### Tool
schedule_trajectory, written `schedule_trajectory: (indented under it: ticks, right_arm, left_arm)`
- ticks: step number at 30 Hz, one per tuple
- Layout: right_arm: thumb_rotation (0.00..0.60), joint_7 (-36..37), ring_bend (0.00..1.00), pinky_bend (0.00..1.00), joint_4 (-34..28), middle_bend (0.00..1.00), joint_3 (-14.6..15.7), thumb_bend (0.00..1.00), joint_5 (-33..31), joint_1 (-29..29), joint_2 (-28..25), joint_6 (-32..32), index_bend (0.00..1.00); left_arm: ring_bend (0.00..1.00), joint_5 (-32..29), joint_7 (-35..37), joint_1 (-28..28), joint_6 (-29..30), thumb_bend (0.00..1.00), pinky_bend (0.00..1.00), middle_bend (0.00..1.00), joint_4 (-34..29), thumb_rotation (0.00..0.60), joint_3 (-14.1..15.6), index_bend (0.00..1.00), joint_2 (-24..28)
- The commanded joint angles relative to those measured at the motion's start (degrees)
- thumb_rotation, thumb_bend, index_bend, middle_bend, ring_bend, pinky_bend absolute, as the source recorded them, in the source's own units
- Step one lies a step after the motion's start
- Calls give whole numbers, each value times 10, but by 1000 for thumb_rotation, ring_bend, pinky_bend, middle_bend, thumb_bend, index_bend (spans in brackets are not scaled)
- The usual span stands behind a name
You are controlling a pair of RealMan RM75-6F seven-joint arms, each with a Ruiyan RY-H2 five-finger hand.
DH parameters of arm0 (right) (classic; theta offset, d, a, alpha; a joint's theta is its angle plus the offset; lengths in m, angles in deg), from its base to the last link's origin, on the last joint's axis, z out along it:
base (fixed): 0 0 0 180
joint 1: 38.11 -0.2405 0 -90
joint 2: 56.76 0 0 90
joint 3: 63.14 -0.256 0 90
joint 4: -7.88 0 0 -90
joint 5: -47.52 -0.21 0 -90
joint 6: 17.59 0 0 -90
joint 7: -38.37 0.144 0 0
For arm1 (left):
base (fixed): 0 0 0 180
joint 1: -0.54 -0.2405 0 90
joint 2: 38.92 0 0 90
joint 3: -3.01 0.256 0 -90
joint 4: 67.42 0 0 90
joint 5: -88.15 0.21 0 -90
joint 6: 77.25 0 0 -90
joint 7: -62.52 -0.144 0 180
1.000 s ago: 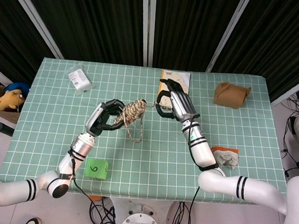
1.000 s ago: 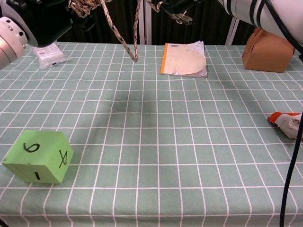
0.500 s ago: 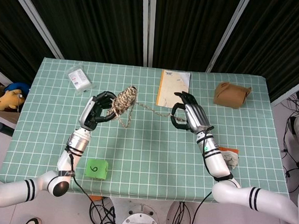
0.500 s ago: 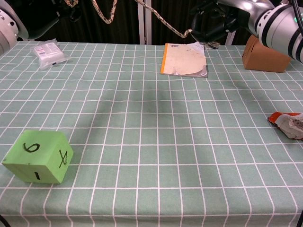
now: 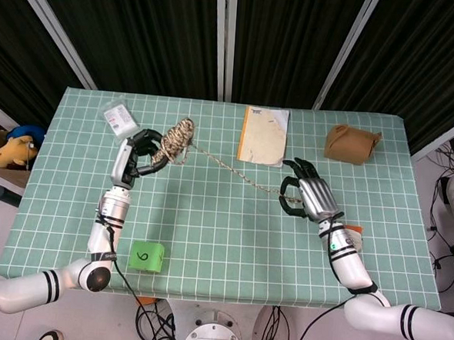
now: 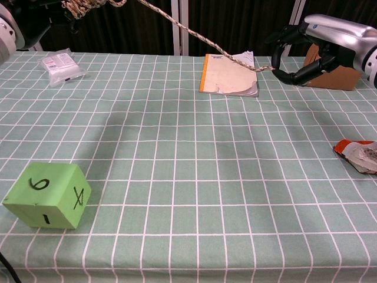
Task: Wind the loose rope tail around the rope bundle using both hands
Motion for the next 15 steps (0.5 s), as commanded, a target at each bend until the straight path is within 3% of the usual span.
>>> schedule_trajectory:
  ticks: [1,8,15]
  right_arm:
    - [600,-1,0,0,1,141,10,623,24,10,1,-13,947]
    - [600,-32,0,0,-20,141,39,621,117,20,2,-45,950]
    - [600,-18,0,0,-74,144,57,622,157,36,-21,-51,954]
  left_arm:
    - [728,-15,-39,-1,11,479,754,767,8,600,-11,760,-10]
    - [728,-38,-123,1,42,480,756,766,18,600,-27,760,-36]
    - [728,-52,-158,0,46,480,756,765,45,600,-39,760,-51]
